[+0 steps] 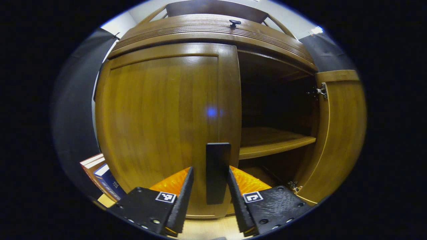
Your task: Open the right door of the double-door shoe cabinet with the right hand, and open the left door with the left hand.
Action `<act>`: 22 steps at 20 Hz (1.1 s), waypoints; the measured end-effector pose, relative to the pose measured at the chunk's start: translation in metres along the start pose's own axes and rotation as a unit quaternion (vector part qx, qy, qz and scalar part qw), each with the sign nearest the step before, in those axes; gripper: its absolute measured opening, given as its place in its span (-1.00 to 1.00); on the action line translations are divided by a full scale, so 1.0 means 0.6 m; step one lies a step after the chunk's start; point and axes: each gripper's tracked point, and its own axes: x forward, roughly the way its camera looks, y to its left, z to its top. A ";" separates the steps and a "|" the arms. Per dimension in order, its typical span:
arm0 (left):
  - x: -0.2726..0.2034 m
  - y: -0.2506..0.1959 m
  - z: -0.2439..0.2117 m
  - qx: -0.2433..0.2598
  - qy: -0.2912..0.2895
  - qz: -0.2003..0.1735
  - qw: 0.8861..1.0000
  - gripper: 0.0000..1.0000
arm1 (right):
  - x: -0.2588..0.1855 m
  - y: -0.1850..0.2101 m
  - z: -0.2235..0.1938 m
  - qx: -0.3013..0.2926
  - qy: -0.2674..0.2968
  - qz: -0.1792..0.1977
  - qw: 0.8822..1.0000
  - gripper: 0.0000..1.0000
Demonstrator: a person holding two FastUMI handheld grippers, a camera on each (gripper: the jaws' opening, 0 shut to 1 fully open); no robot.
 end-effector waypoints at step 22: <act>-0.140 0.014 -0.017 0.008 0.014 -0.047 0.999 -0.56 | -0.057 0.003 -0.051 0.027 0.017 0.024 0.999 1.00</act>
